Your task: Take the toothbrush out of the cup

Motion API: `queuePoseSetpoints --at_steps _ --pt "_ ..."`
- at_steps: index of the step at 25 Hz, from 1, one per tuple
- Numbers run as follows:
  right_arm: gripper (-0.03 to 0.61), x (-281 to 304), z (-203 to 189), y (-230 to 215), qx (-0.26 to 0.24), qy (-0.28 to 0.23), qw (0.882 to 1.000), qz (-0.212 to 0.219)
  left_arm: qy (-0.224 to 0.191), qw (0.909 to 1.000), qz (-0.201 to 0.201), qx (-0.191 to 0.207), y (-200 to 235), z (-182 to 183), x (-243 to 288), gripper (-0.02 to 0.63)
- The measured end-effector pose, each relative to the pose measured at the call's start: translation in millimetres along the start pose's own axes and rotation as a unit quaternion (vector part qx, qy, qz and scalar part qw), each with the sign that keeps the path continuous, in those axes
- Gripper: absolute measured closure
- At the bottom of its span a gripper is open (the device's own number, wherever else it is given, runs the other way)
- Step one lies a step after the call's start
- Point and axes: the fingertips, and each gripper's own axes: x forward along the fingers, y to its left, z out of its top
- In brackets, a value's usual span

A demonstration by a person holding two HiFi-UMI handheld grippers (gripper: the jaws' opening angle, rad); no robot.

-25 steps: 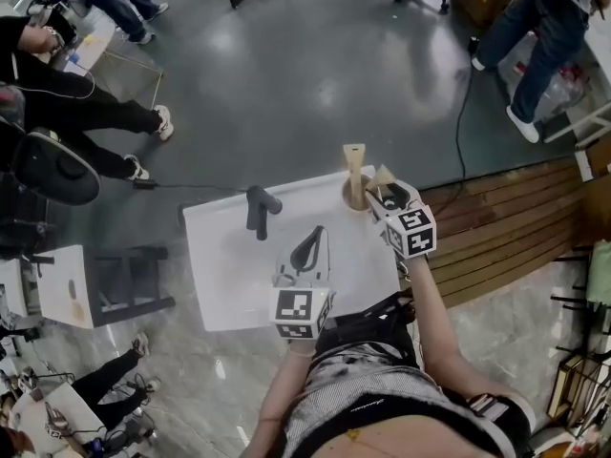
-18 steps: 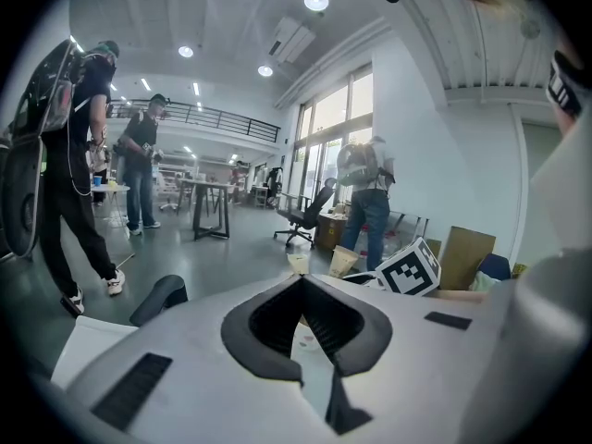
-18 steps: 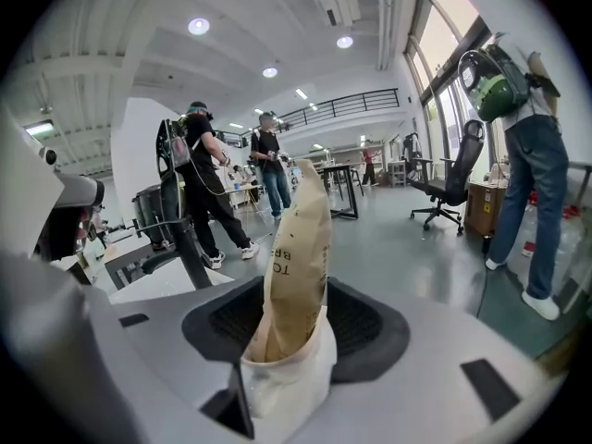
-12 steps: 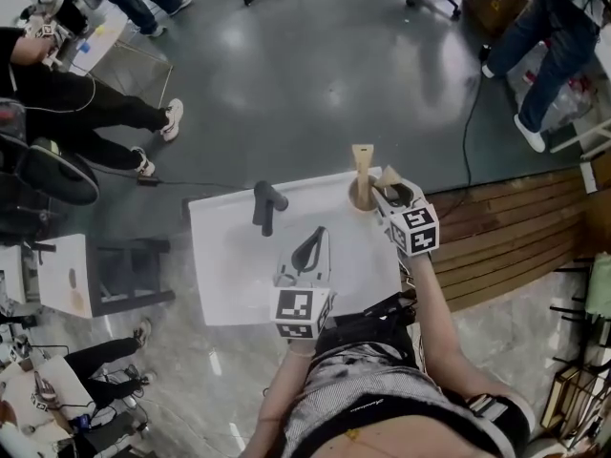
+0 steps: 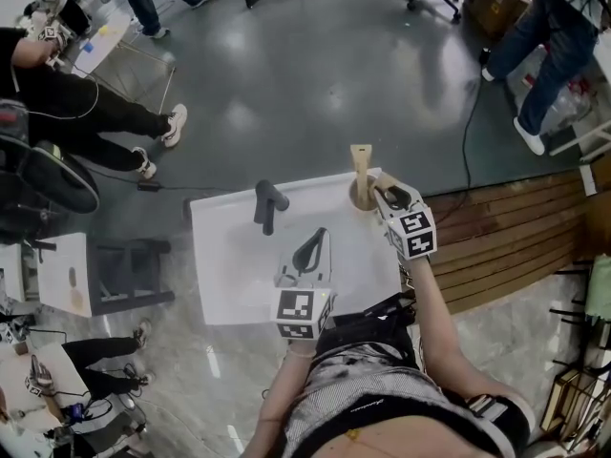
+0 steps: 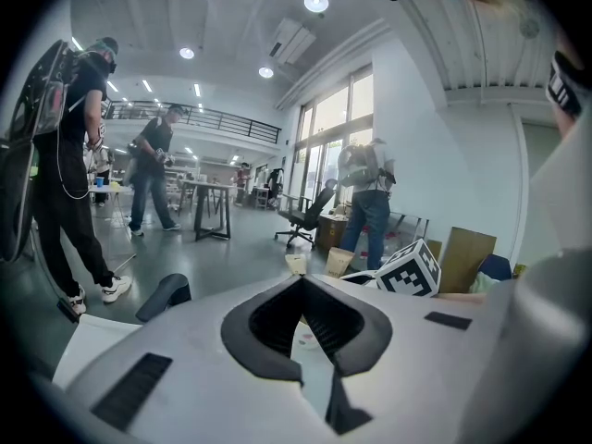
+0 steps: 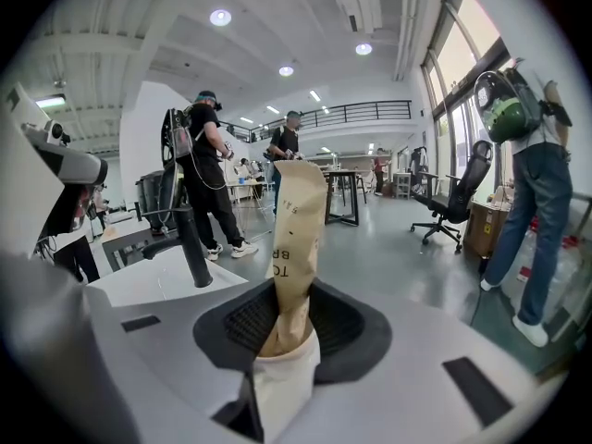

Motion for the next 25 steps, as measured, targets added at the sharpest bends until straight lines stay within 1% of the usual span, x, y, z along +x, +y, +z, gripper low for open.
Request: queuePoseSetpoints --at_steps 7,25 --pt "0.431 -5.3 5.8 1.8 0.002 -0.006 1.0 -0.003 -0.005 1.0 0.006 -0.001 4.1 2.1 -5.3 0.614" --pt "0.434 -30.1 37.4 4.8 0.003 -0.034 0.999 -0.014 -0.019 0.9998 -0.003 -0.001 0.2 7.8 -13.9 0.614"
